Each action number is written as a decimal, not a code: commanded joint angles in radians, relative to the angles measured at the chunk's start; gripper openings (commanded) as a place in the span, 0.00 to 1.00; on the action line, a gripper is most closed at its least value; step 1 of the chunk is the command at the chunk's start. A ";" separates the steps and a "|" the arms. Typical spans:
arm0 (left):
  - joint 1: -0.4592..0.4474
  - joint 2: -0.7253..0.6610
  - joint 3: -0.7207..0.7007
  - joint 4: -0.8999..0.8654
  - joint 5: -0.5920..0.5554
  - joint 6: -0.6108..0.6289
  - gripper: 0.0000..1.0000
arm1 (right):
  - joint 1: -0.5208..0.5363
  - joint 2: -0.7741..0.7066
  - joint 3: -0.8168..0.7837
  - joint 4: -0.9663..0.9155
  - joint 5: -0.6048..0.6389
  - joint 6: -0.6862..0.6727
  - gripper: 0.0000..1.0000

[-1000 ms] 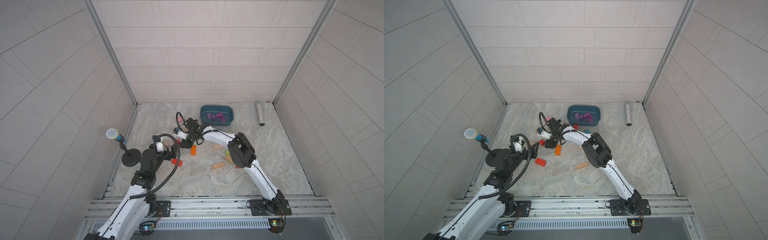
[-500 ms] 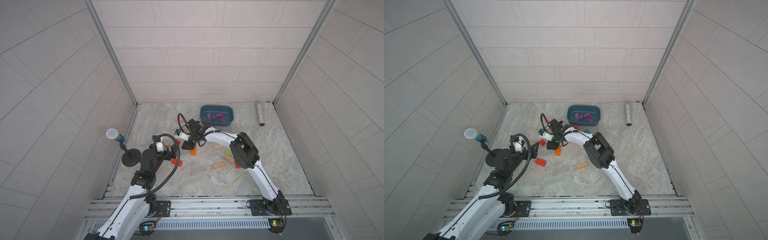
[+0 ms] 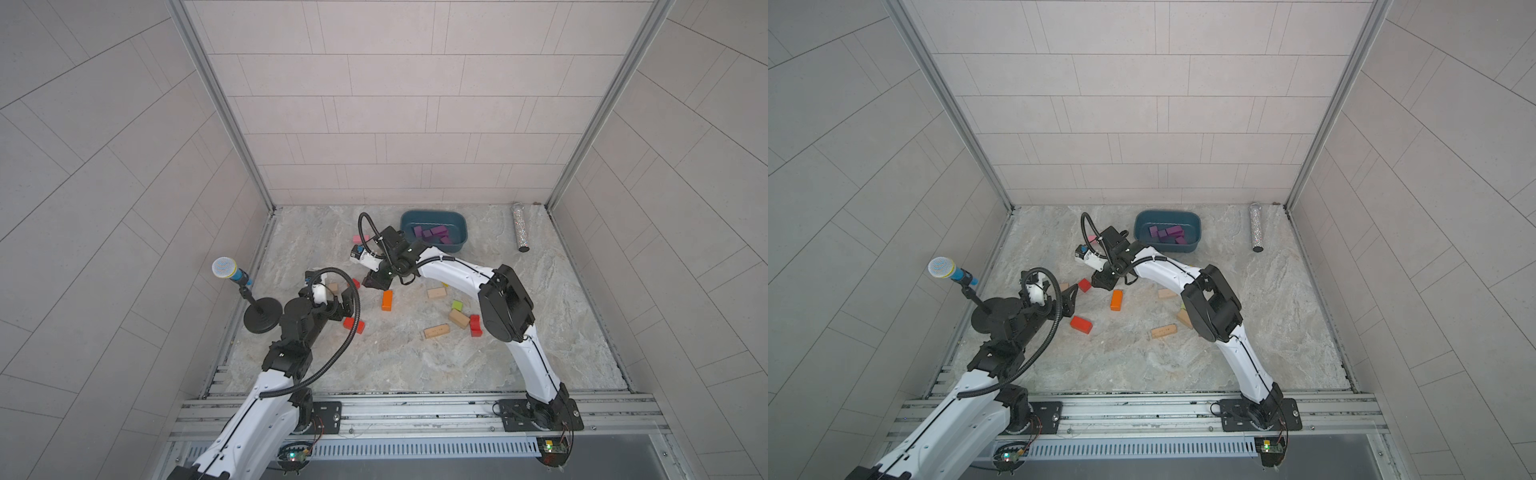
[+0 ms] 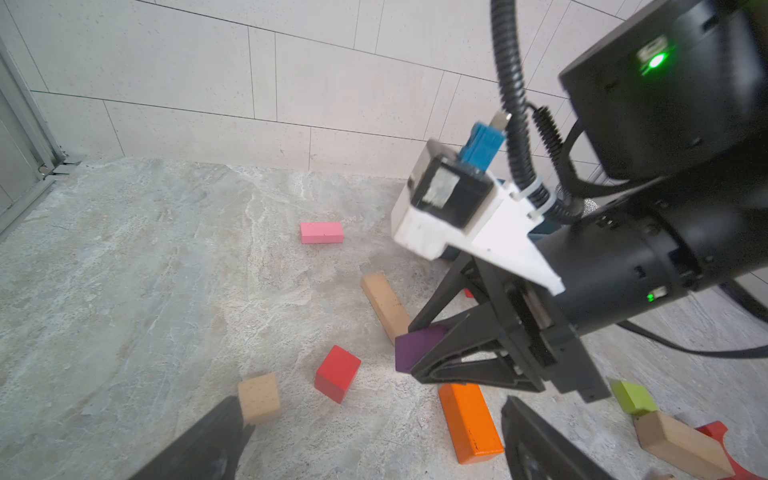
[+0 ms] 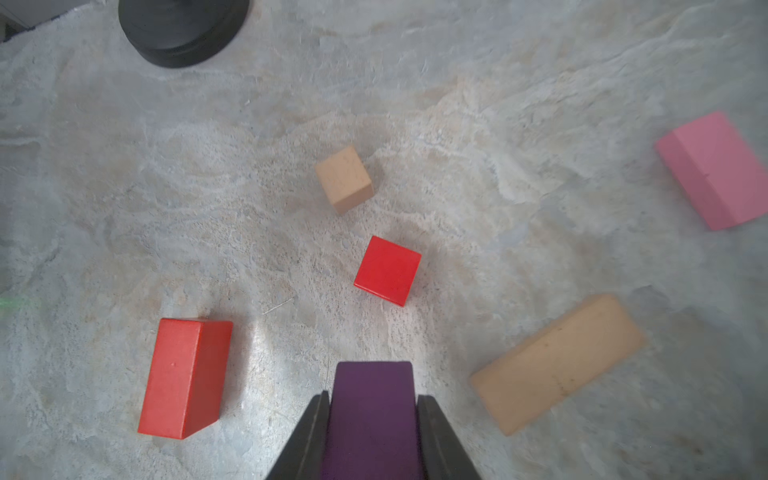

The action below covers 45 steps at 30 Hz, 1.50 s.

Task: Pick purple bricks into the storage bin
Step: Pick up the building block from the center of the board, then place the building block in the storage box.

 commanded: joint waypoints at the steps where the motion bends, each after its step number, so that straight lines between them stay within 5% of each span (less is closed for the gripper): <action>1: 0.007 -0.009 -0.014 0.035 0.004 0.005 1.00 | -0.043 -0.043 0.029 -0.011 0.038 0.009 0.23; 20: 0.006 0.003 -0.008 0.037 0.004 0.002 1.00 | -0.364 0.010 0.093 0.098 0.200 0.106 0.22; 37: 0.006 0.008 -0.008 0.037 0.005 0.002 1.00 | -0.410 0.094 0.107 0.133 0.242 0.148 0.22; 40: 0.006 0.008 -0.008 0.037 0.004 0.003 1.00 | -0.410 0.097 0.101 0.134 0.238 0.148 0.25; 45: 0.006 0.009 -0.007 0.037 0.006 0.002 1.00 | -0.410 0.099 0.069 0.157 0.245 0.161 0.44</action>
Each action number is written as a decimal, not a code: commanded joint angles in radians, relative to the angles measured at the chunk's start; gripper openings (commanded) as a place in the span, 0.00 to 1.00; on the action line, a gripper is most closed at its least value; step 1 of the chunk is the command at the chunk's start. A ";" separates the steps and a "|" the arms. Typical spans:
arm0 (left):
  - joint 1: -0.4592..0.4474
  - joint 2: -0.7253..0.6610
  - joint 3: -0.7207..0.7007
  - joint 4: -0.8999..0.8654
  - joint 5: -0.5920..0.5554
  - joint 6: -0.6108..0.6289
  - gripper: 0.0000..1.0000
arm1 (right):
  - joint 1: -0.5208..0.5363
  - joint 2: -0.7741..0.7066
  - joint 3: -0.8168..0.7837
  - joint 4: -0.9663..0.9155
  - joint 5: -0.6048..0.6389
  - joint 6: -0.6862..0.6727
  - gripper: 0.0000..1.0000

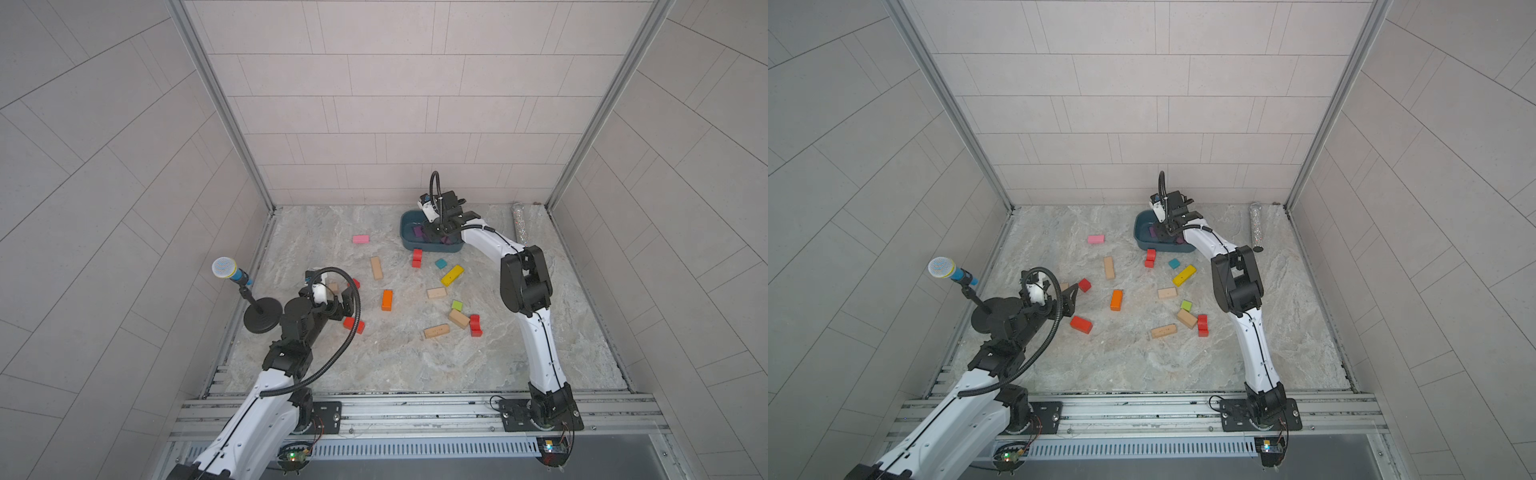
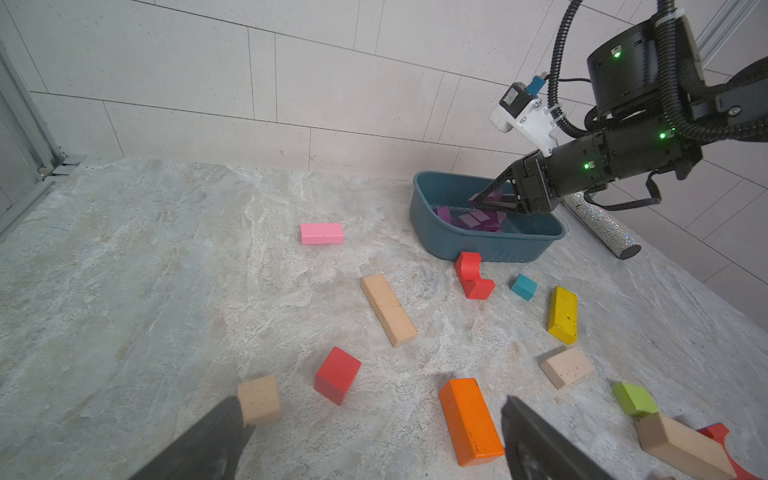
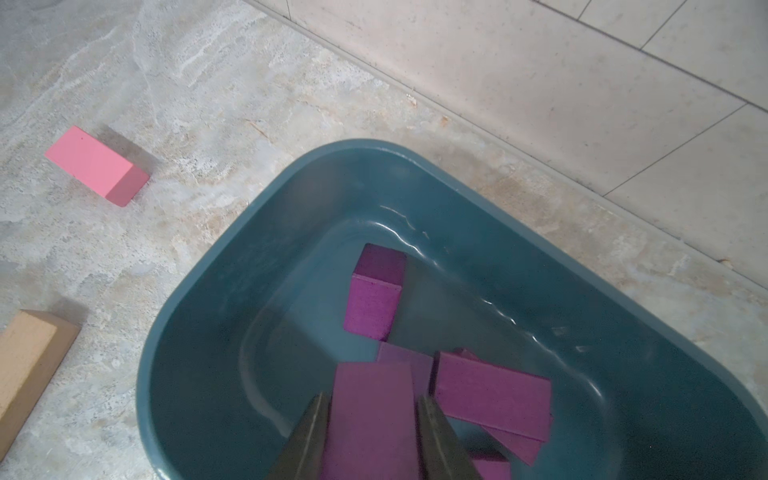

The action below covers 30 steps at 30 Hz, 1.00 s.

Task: Pick purple bricks into the storage bin
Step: Place the building block in the storage box.

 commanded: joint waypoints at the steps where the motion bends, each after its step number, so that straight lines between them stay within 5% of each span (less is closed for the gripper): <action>1: 0.006 -0.001 -0.006 0.025 0.006 0.002 1.00 | -0.003 0.003 -0.024 0.026 0.016 0.015 0.47; 16: 0.007 0.019 0.006 0.032 -0.005 0.005 1.00 | -0.003 -0.125 -0.167 0.116 0.012 0.010 0.59; 20: 0.012 0.043 0.046 0.042 0.000 -0.005 1.00 | -0.003 -0.316 -0.419 0.316 0.019 0.016 0.62; 24: 0.014 0.077 0.046 0.086 -0.132 -0.013 1.00 | -0.015 -0.557 -0.755 0.590 0.071 0.033 0.65; 27: 0.015 0.122 0.047 0.131 -0.286 0.003 1.00 | -0.029 -0.736 -1.016 0.809 0.122 0.006 0.91; 30: 0.016 0.190 0.020 0.245 -0.434 0.016 1.00 | -0.032 -0.905 -1.239 0.944 0.254 -0.033 0.97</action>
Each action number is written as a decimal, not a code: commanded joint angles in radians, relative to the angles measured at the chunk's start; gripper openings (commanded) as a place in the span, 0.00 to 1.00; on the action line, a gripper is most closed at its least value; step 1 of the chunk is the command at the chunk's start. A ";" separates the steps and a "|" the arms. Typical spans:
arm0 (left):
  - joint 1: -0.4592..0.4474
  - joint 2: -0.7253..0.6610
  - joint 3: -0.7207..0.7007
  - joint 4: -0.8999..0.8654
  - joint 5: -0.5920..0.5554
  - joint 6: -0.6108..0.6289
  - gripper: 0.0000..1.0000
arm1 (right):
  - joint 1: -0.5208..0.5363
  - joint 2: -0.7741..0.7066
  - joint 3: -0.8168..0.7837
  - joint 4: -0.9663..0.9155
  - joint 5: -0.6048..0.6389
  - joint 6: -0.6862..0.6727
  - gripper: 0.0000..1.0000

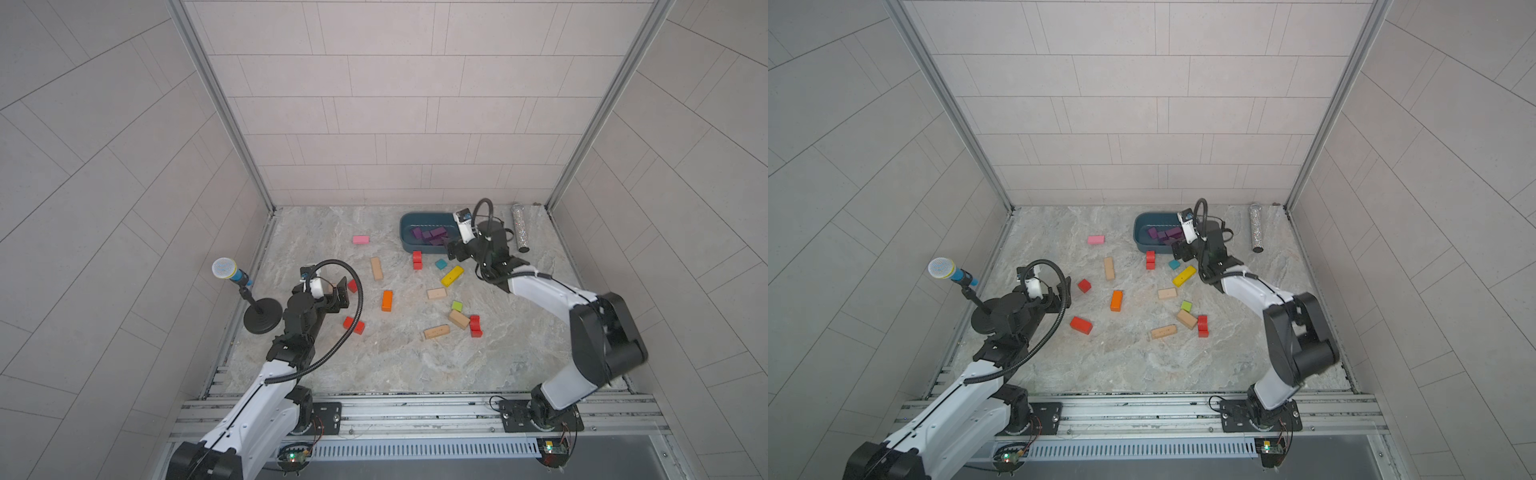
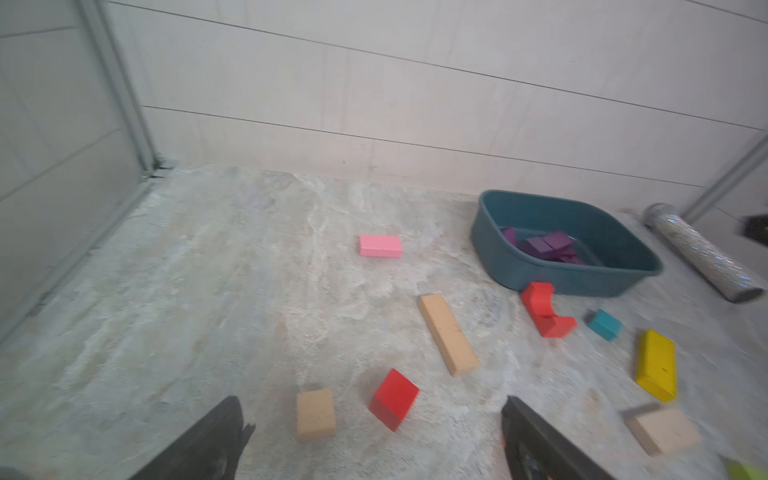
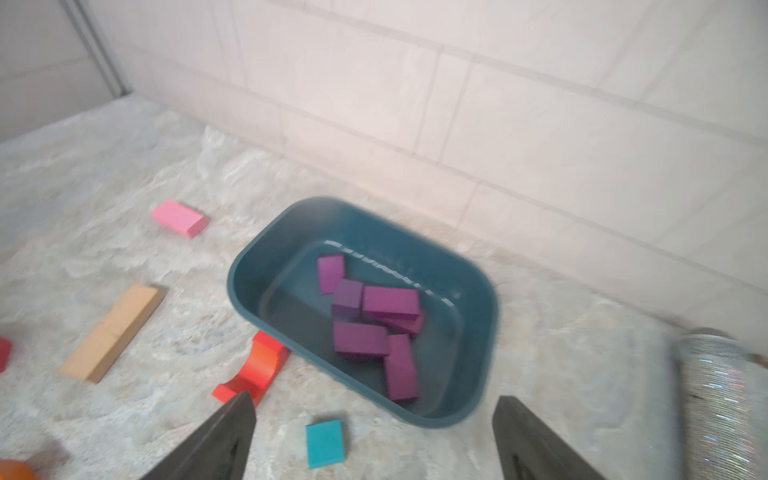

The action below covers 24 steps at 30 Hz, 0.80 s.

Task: Pick purple bricks into the storage bin
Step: Place the building block in the storage box, then reset both arms

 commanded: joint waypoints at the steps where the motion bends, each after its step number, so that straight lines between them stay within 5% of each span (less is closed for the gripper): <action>1: 0.008 0.077 -0.007 0.167 -0.226 0.022 1.00 | -0.005 -0.140 -0.203 0.223 0.186 -0.040 0.97; 8: 0.030 0.357 0.018 0.380 -0.408 0.064 1.00 | -0.033 -0.455 -0.562 0.322 0.504 -0.010 0.98; 11: 0.036 0.346 0.123 0.160 -0.404 0.044 1.00 | -0.094 -0.473 -0.624 0.357 0.519 0.030 0.98; 15: 0.051 0.390 0.081 0.327 -0.423 0.093 1.00 | -0.134 -0.398 -0.624 0.350 0.539 0.066 0.98; 19: 0.072 0.400 0.099 0.239 -0.400 0.070 1.00 | -0.153 -0.234 -0.603 0.451 0.579 0.088 0.98; 22: 0.101 0.495 0.065 0.353 -0.349 0.047 1.00 | -0.163 -0.124 -0.607 0.567 0.572 0.084 0.98; 24: 0.103 0.490 0.132 0.194 -0.326 0.038 1.00 | -0.174 -0.067 -0.597 0.612 0.545 0.075 0.99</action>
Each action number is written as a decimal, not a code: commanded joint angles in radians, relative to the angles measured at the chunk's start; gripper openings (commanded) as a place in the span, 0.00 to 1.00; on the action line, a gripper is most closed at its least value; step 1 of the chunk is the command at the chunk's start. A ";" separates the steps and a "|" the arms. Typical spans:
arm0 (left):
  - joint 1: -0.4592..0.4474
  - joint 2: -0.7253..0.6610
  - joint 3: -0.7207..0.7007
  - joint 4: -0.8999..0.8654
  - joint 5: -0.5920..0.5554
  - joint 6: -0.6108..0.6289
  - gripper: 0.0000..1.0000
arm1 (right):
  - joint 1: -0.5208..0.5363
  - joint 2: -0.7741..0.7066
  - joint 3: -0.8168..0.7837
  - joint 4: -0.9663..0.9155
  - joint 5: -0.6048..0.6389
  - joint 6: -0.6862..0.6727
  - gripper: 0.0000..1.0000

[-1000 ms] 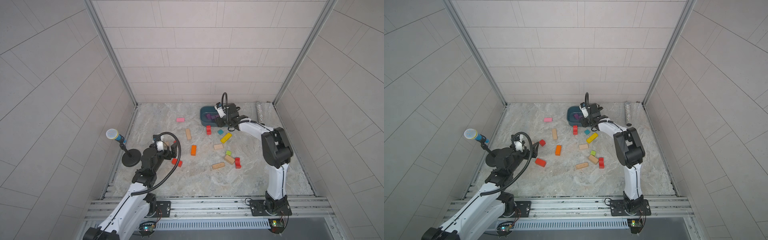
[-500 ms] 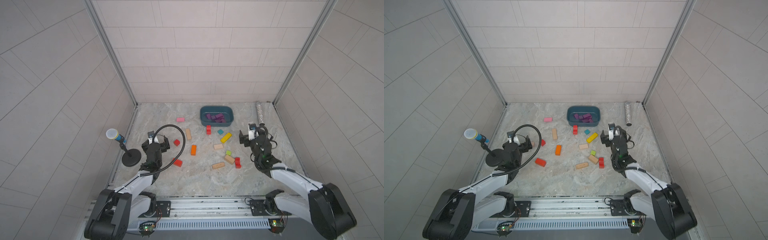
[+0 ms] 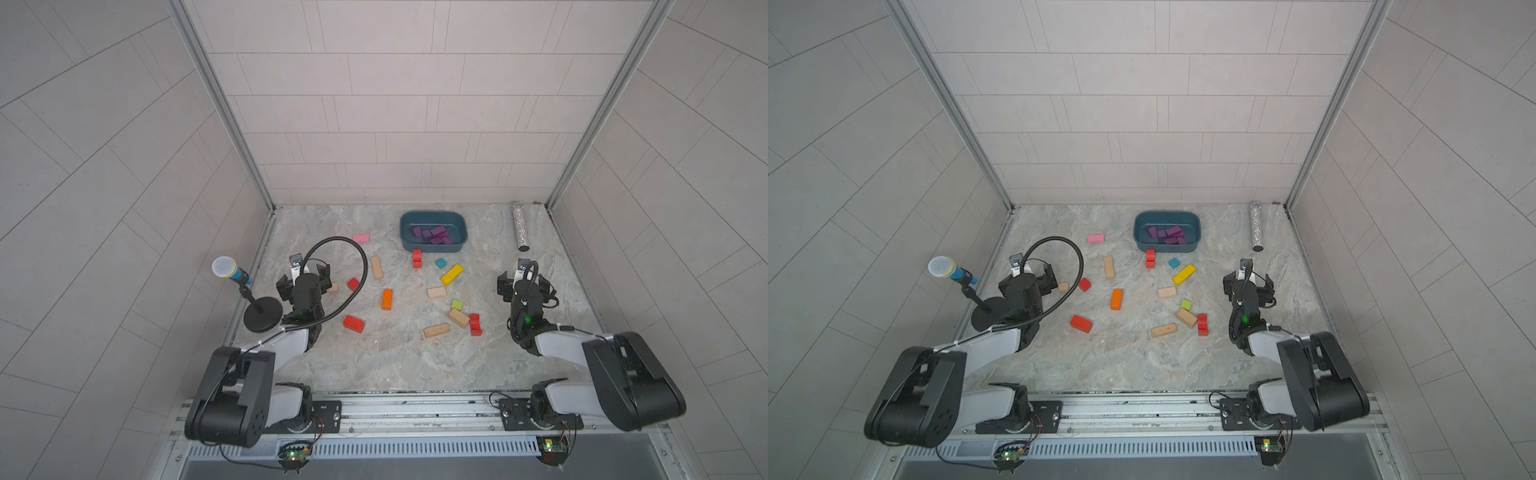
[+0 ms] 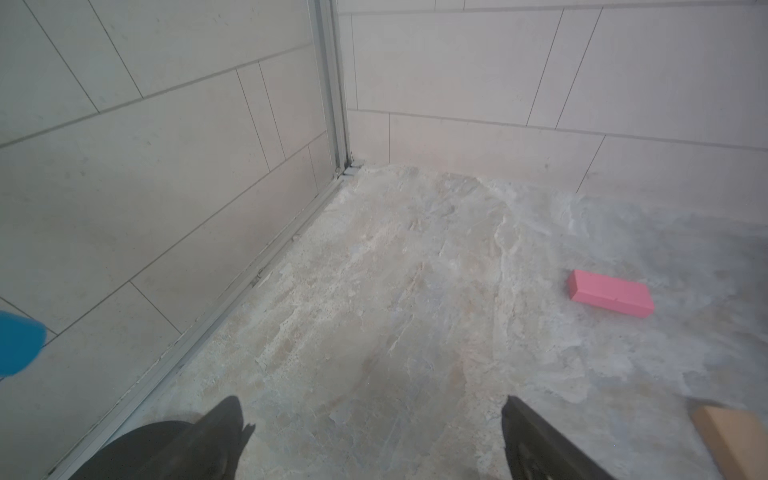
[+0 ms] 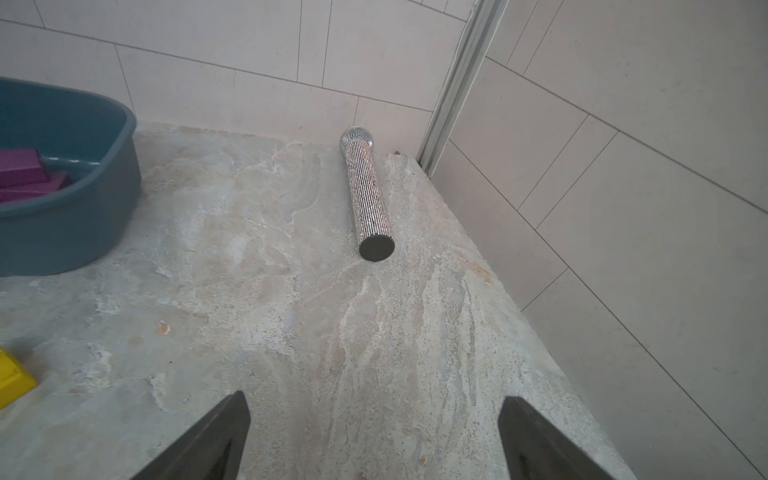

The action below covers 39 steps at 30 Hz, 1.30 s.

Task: Pick purple bricks into the storage bin
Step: Reset both arms

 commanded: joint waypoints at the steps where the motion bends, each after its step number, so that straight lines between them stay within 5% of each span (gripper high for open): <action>1: 0.019 0.031 0.073 -0.119 0.055 -0.021 1.00 | -0.018 0.074 0.019 0.139 -0.013 0.007 0.99; 9: 0.043 0.120 0.136 -0.105 0.108 0.028 1.00 | -0.055 0.179 0.093 0.075 -0.114 0.018 1.00; 15: 0.078 0.295 -0.023 0.408 0.148 0.076 1.00 | -0.055 0.194 0.082 0.122 -0.115 0.015 1.00; 17: 0.079 0.200 0.050 0.095 0.136 0.034 1.00 | -0.056 0.194 0.075 0.141 -0.114 0.011 1.00; 20: 0.076 0.290 0.014 0.329 0.148 0.076 1.00 | -0.055 0.197 0.078 0.137 -0.114 0.013 1.00; 23: 0.076 0.238 0.054 0.158 0.154 0.060 1.00 | -0.056 0.194 0.079 0.134 -0.114 0.014 1.00; 27: 0.073 0.278 0.021 0.298 0.161 0.087 1.00 | -0.055 0.194 0.076 0.137 -0.114 0.012 1.00; 39: 0.072 0.270 0.033 0.257 0.186 0.092 1.00 | -0.055 0.197 0.082 0.130 -0.115 0.011 1.00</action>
